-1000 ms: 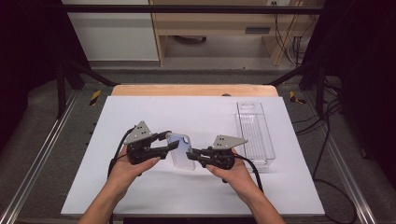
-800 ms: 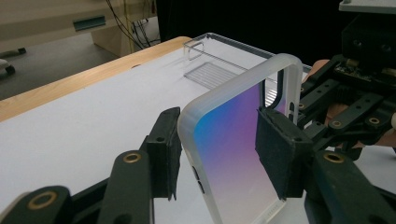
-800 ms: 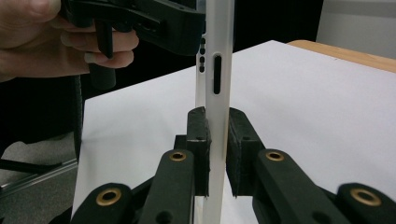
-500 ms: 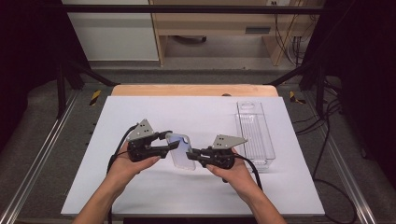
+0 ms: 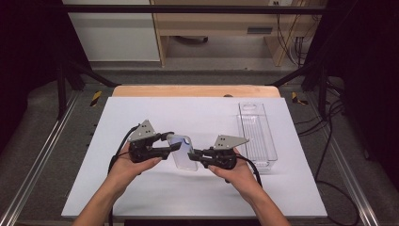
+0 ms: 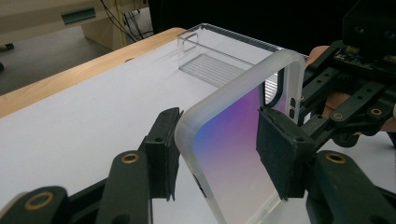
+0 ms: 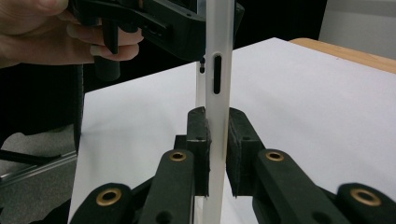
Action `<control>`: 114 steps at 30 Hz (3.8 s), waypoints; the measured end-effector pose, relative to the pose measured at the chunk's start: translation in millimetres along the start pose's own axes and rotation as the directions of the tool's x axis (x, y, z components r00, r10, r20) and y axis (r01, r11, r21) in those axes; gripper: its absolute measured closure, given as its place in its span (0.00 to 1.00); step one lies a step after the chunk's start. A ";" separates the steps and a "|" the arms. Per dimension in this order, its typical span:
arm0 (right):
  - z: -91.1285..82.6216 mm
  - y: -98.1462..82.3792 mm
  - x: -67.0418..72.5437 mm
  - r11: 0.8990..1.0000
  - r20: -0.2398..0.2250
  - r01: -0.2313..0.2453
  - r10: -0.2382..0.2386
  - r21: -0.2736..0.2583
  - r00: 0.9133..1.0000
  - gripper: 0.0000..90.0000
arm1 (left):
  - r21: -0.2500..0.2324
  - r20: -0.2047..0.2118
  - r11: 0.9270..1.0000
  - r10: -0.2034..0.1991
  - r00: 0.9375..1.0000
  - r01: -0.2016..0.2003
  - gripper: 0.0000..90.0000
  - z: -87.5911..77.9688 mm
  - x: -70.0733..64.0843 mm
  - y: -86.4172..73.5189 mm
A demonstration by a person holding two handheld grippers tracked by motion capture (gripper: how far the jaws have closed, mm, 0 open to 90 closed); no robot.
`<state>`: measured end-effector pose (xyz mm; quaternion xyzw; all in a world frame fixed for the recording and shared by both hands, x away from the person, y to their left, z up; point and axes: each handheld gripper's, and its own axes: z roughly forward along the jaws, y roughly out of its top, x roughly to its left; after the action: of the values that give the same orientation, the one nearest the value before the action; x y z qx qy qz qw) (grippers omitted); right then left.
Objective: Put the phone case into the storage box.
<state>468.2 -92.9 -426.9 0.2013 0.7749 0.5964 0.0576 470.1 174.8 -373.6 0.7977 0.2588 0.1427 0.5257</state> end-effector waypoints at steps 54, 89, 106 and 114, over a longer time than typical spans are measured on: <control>-7.0 4.8 -5.6 0.999 0.104 -0.009 0.005 0.036 0.995 0.36 | -0.026 0.035 1.000 0.004 0.999 -0.003 0.90 -17.8 3.2 5.0; 49.3 16.2 38.0 0.997 0.435 0.003 0.030 -0.075 0.900 0.03 | -0.138 -0.191 0.968 -0.234 0.953 0.209 0.90 -2.1 -21.7 0.1; 60.5 20.0 34.1 0.996 0.497 -0.001 0.043 -0.084 0.867 0.16 | -0.150 -0.223 0.958 -0.274 0.936 0.245 0.90 -1.2 -25.4 2.3; 62.9 26.5 31.8 0.998 0.506 0.017 0.019 -0.067 0.862 0.18 | -0.160 -0.216 0.953 -0.287 0.933 0.257 0.90 -2.9 -21.1 5.3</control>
<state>466.4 -18.6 -414.7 0.3492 0.7114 0.5491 0.2654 452.6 163.5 -366.7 0.6957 0.4179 0.1790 0.5562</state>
